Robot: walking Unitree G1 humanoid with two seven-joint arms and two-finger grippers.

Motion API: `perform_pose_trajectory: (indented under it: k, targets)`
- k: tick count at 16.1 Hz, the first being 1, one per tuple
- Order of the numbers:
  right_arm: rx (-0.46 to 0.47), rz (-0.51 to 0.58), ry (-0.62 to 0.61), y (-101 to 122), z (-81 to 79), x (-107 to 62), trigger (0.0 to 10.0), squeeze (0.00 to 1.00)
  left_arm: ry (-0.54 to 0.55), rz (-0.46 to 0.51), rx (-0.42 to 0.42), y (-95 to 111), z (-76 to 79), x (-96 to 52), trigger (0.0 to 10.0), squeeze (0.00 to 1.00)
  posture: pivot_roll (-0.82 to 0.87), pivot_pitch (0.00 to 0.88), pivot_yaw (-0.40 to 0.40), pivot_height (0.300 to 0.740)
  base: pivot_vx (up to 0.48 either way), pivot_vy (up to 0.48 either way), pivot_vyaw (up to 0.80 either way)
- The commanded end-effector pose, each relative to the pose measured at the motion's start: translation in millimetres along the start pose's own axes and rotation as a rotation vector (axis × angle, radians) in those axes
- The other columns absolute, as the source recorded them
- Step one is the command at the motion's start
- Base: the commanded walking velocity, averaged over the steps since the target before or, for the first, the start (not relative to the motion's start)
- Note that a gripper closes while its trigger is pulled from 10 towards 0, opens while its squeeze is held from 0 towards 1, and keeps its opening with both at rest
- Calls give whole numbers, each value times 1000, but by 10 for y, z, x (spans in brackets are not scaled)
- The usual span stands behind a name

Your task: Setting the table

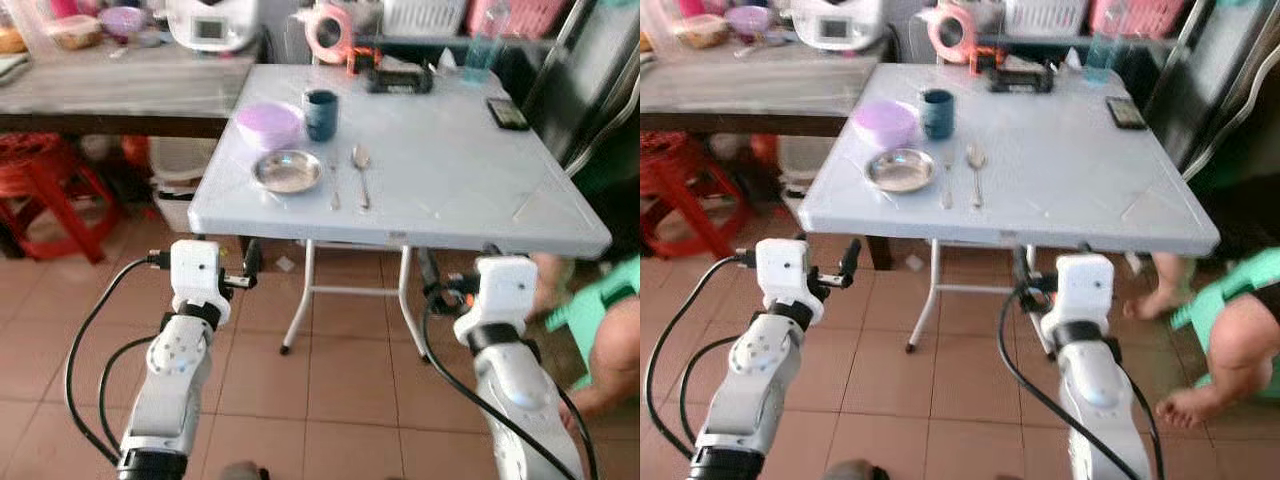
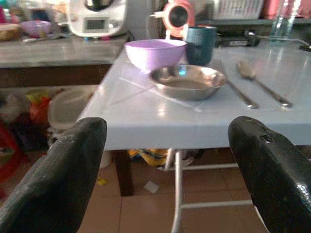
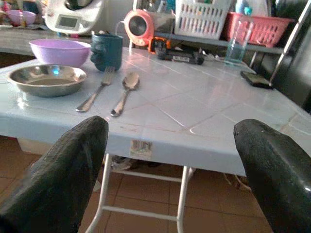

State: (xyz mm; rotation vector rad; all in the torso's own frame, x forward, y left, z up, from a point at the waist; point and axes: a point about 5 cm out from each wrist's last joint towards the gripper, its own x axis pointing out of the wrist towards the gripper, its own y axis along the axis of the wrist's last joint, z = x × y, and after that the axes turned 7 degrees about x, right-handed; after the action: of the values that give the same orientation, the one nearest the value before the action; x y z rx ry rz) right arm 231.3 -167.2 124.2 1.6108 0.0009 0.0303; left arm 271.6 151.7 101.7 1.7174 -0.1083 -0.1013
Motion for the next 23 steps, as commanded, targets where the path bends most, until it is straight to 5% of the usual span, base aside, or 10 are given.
perform_pose_trajectory:
  k: [1,7,23]
  targets:
    - [9,18,22,33,-38,27,10000,0,16,2,7,-12,-67,-18,10000,0,-69,0,-2,740,244,0,800]
    - [9,16,23,23,-36,42,10000,0,10,-2,3,-23,-19,-24,10000,0,-63,0,-3,740,171,0,776]
    - [29,30,4,43,-22,117,10000,0,-19,32,-7,44,26,50,10000,0,-71,13,7,740,112,0,-100]
